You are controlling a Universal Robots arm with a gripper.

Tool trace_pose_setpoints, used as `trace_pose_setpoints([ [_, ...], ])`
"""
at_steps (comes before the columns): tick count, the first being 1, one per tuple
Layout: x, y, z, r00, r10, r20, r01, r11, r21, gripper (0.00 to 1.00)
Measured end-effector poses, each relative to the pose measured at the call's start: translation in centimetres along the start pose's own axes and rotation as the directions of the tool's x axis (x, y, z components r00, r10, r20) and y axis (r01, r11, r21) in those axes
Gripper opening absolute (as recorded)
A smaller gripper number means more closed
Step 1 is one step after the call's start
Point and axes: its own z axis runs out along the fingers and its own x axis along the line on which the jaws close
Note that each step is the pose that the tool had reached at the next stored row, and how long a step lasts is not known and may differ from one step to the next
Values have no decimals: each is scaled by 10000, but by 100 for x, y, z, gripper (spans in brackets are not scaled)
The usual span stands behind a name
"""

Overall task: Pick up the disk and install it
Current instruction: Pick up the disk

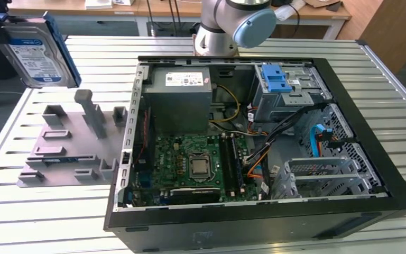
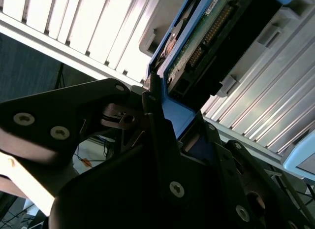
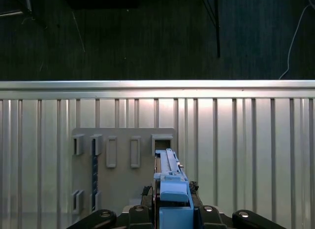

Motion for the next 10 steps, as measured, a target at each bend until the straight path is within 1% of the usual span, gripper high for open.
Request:
trace_pose_setpoints([
  [10,-1,1,-83,10000,0,0,0,10000,2,36],
])
